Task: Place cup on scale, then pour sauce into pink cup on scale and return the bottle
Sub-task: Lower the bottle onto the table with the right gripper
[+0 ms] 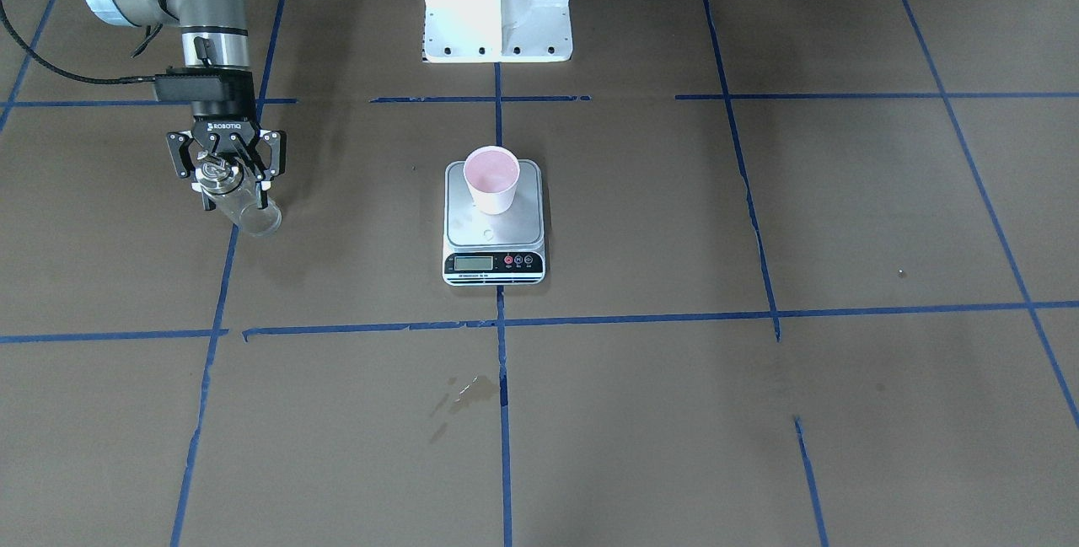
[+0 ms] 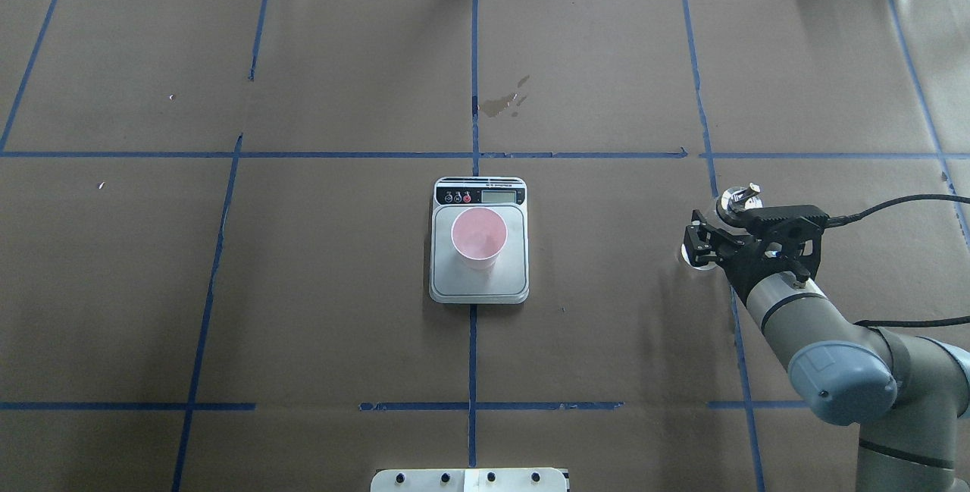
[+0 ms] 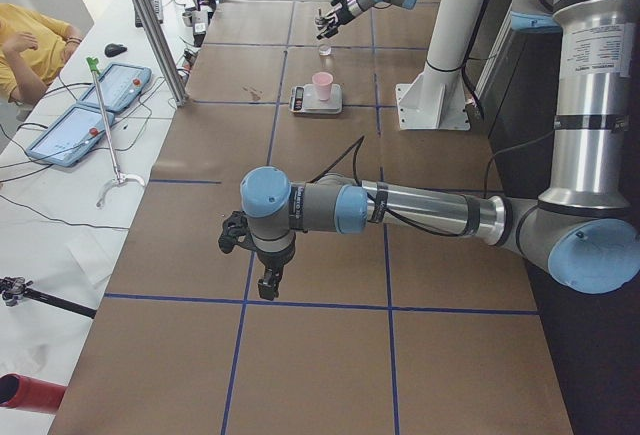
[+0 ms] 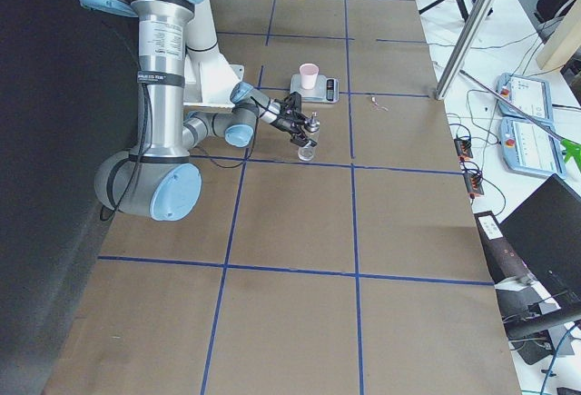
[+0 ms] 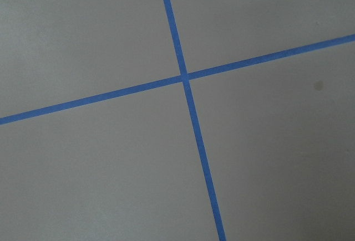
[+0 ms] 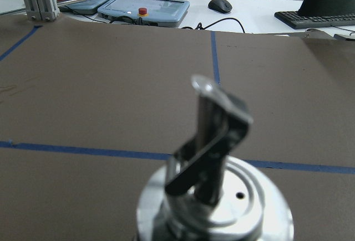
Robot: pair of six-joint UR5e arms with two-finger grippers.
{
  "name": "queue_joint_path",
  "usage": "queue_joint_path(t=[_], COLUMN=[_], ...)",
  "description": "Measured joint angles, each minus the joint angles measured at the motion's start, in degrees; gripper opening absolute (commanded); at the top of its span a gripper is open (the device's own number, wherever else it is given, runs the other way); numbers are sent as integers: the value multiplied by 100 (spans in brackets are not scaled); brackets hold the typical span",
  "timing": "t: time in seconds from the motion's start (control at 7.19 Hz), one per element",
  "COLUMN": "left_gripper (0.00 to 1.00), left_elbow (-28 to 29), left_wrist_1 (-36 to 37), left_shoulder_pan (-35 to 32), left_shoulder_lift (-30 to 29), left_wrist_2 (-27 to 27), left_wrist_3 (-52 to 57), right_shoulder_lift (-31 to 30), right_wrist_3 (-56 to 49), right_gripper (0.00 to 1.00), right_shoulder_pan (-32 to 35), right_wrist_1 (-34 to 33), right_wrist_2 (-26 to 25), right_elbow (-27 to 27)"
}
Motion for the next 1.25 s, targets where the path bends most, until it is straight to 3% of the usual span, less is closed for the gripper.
queue_joint_path(t=[0.14, 0.28, 1.25], left_gripper=[100, 100, 100], left_elbow=[2, 7, 9], left_wrist_1=[0, 0, 0], left_shoulder_pan=[0, 0, 6], left_shoulder_lift=[0, 0, -3], left_wrist_2=[0, 0, 0], left_wrist_3=[0, 0, 0], right_shoulder_lift=[1, 3, 2], right_wrist_3=[-7, -12, -8], right_gripper=[62, 100, 100], right_shoulder_pan=[1, 1, 0], right_wrist_1=[1, 0, 1], right_wrist_2=[5, 6, -124], right_elbow=[-6, -9, 12])
